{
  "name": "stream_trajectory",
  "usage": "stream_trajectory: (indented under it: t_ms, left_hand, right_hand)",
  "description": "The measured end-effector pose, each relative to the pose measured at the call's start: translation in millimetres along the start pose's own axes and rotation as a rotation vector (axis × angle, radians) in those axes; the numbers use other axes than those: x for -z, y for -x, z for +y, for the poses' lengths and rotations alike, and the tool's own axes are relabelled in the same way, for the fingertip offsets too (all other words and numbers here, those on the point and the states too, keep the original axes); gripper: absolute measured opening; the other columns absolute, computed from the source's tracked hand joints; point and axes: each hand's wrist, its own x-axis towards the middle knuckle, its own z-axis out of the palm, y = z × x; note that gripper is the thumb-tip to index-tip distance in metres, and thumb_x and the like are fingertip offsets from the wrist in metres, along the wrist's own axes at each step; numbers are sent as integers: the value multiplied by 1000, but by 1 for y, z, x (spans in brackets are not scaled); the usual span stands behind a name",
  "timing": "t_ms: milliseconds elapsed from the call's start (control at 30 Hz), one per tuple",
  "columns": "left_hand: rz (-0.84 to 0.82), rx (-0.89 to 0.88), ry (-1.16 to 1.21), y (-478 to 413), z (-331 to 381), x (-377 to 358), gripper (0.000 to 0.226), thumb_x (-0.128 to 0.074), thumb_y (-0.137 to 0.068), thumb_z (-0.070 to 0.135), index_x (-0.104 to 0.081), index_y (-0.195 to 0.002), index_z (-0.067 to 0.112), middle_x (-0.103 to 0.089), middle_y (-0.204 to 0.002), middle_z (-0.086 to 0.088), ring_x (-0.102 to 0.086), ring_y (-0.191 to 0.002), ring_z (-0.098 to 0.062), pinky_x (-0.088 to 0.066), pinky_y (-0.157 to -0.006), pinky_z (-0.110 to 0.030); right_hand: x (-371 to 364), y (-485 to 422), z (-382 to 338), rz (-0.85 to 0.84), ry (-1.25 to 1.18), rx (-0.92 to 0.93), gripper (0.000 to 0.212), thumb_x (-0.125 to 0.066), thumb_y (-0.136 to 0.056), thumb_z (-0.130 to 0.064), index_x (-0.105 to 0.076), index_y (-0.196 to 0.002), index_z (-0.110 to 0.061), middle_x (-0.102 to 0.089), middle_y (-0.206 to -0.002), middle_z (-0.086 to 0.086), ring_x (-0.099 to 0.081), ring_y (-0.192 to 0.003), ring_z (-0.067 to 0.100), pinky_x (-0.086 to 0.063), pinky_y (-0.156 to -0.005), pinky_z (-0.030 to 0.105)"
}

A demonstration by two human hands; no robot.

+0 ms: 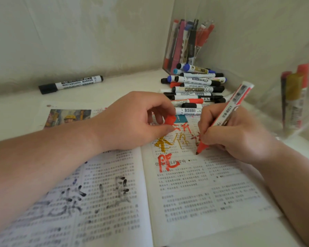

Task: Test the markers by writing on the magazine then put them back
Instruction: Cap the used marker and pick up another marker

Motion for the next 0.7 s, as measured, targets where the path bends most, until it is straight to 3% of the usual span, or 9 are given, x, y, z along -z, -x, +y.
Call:
stream_trajectory:
  t_ms: [133,267,433,567,700]
  left_hand:
    - [-3,9,69,1,2,0,34,-86,-77,27,-68,-105,33,-71,-90,19,-67,-87,-9,-53,-80,-28]
    - [-69,26,130,1,5,-1,50,-88,-76,21,-63,-118,30,-73,-96,20,-69,-89,-12,-55,-83,-38]
    - [-77,41,169,0,7,-1,54,-88,-76,20,-61,-121,32,-75,-96,16,-70,-88,-14,-56,-85,-41]
    - [-103,47,182,0,12,-1,56,-88,-76,19,-59,-122,34,-75,-95,18,-70,-91,-16,-55,-87,-43]
    - [-118,33,205,2,17,-2,57,-88,-76,17,-58,-120,38,-76,-95,15,-71,-90,-17,-54,-87,-38]
  right_hand:
    - [-4,0,4,45,-57,44,7,-65,-64,-3,-58,-62,-3,-52,-45,-5,-41,-40,3,-31,-42,12]
    - [-7,-3,9,122,-195,127,7,-71,-72,-5,-64,-73,-6,-48,-49,1,-34,-44,13,-28,-45,22]
    - [-5,-4,9,96,-295,165,11,-74,-72,-5,-71,-78,-13,-48,-53,4,-36,-46,14,-30,-47,25]
    - [-4,-6,11,122,-318,147,5,-68,-77,-7,-70,-81,-6,-39,-55,12,-29,-49,20,-25,-47,27]
    - [-7,-4,12,105,-206,176,8,-66,-81,-9,-69,-86,-4,-51,-54,2,-43,-49,15,-36,-48,20]
